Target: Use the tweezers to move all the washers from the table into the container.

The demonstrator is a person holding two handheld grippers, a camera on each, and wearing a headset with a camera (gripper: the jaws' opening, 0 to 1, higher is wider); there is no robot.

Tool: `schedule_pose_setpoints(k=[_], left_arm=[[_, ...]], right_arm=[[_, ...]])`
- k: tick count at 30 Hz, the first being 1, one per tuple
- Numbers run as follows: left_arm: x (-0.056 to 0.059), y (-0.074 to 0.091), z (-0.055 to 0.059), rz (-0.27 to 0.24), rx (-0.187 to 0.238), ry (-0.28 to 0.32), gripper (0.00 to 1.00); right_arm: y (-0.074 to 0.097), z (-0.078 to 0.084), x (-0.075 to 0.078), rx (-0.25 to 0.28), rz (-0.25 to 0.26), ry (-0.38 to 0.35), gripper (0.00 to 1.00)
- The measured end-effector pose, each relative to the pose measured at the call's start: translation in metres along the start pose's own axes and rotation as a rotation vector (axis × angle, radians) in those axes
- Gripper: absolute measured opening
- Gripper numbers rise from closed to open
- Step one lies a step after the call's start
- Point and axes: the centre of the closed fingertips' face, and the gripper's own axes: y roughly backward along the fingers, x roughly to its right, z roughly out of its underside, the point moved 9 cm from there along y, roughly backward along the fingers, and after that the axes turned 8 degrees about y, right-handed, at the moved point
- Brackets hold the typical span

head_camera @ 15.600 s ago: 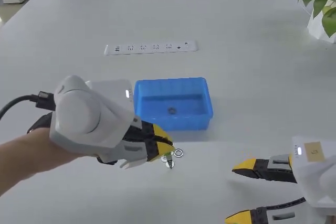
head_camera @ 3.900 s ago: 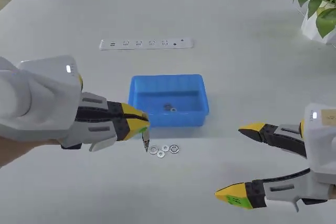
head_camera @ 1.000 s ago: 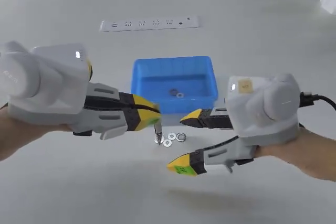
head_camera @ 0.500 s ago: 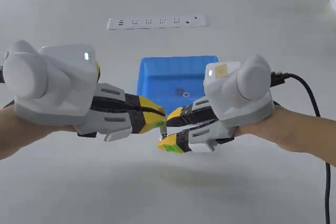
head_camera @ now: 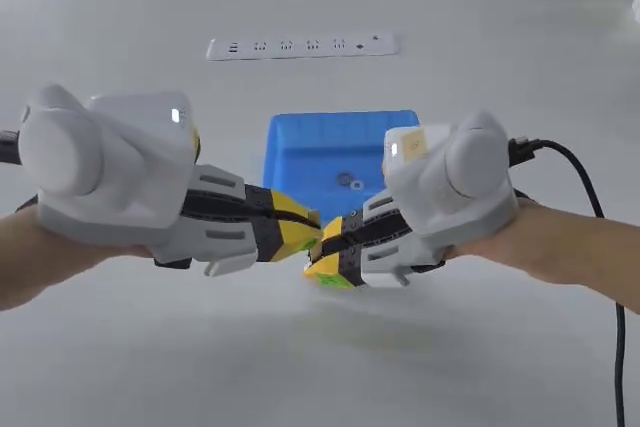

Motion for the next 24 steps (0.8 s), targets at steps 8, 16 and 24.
schedule_pose_setpoints(k=[8,16,24], left_arm=[[0.0004,0.0021,0.0019,-0.011,-0.002,0.019,0.06],[-0.0004,0.0018,0.003,-0.029,-0.007,0.058,0.07],[-0.0014,-0.003,-0.0013,-0.022,-0.007,0.079,0.15]], right_arm=[[-0.0017,-0.0035,-0.0009,-0.029,0.007,0.025,0.1],[-0.0014,-0.0031,-0.0012,-0.025,0.016,0.02,0.09],[0.0006,-0.0016,-0.0026,-0.016,0.02,0.004,0.09]])
